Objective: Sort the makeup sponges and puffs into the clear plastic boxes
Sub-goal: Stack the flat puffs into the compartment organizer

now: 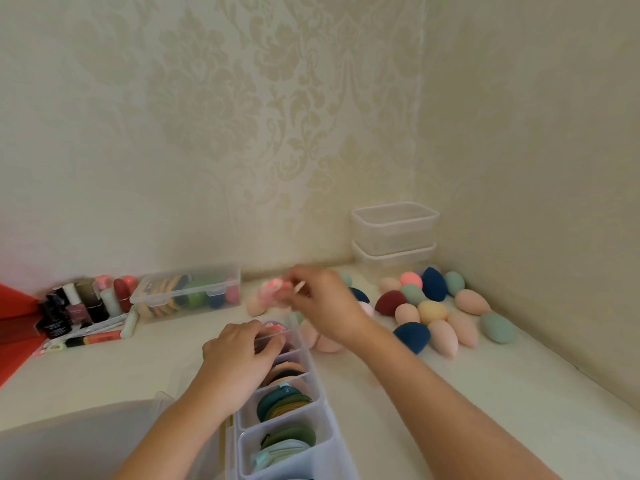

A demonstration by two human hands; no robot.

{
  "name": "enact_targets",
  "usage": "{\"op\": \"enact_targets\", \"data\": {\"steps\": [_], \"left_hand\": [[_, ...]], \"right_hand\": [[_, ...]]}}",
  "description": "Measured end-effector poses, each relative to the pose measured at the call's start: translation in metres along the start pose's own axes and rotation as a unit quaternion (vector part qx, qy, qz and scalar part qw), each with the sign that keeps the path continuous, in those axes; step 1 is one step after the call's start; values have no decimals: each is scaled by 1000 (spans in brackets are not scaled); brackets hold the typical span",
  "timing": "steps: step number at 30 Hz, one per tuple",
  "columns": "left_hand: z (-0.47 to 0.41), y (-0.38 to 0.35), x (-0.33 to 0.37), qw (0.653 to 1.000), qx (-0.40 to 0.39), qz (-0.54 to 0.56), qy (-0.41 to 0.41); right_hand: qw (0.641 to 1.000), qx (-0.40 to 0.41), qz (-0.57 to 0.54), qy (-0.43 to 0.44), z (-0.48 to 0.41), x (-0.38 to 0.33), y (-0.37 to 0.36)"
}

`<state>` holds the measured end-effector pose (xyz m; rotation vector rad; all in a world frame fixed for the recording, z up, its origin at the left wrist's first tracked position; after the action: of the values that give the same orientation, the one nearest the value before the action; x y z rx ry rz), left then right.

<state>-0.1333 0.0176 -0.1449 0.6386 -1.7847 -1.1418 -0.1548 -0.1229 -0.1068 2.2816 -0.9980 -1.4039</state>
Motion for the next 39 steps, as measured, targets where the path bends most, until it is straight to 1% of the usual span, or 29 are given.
{"op": "enact_targets", "data": {"steps": [2,6,8,13,18,22,26,31,33,35,36,38,39], "left_hand": [[2,2,3,1000,9,15,-11],[4,4,4,997,27,67,-19],[4,3,2,996,31,75,-21],[4,4,6,992,54,107,-51],[4,8,10,987,90,123,-58],[4,9,14,989,92,99,-59],[1,8,14,993,73,82,-33],[-1,9,14,994,76,69,-28],[-2,9,14,994,73,74,-35],[-3,11,14,993,76,85,-39],[-4,12,14,992,76,90,-38],[-4,13,14,993,71,88,-36],[-4,12,14,994,67,84,-36]], "right_hand": [[997,-68,21,10,6,-5,-21],[996,-90,6,-4,5,-1,-25],[993,-118,9,-9,3,2,-21],[975,-215,54,-5,0,0,-8],[963,-252,92,-20,-5,-1,-6],[938,-303,168,-20,-14,-2,-11],[902,-354,246,-35,-23,-11,-19],[851,-364,379,-4,-33,-22,-34],[840,-359,406,18,-36,-22,-43],[835,-369,406,27,-37,-24,-44],[831,-393,393,18,-37,-25,-42],[832,-443,334,-5,-36,-23,-32],[841,-450,300,-16,-36,-21,-27]]}}
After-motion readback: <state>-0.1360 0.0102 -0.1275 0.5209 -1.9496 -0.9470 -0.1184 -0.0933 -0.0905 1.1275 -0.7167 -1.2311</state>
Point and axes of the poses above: each hand's wrist, its own z-axis away from the middle knuckle, its own y-axis out of the back of the hand, x = y × z, the point moved 4 cm from there along -z, towards the middle knuckle, and after that the axes turned 2 degrees about -z, right-handed, at the moved point
